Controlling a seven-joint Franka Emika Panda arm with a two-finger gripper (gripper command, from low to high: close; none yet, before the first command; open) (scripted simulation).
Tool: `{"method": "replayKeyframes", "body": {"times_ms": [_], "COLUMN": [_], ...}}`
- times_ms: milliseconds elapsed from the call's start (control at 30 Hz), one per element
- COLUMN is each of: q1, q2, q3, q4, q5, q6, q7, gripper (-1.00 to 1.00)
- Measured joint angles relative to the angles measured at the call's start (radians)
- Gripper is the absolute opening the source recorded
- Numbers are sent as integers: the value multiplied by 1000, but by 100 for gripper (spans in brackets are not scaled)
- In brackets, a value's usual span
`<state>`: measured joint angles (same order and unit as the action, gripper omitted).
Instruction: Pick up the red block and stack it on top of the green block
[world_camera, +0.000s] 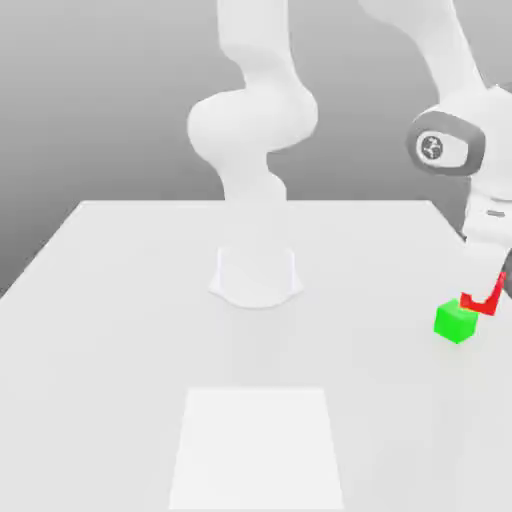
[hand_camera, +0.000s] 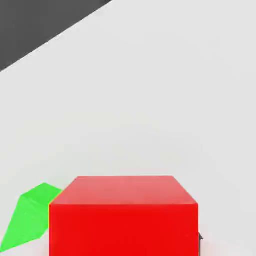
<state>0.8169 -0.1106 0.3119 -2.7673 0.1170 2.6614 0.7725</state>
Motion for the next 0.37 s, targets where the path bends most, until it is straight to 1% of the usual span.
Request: {"method": "replayKeyframes", "body": {"times_ms": [33,100,233,267,367], "q1": [15,19,24,33,33], "q2": [-10,27,163,197,197], "q3": [24,42,12,-4,-4], "q4": [-16,-26,-24,-23,-23], "q5": [-7,-47,-185,-223,-223], "q6": [7,53,180,210,210], "q7": [39,92,198,225,225], "gripper": [-100,-100,-100,100,100]}}
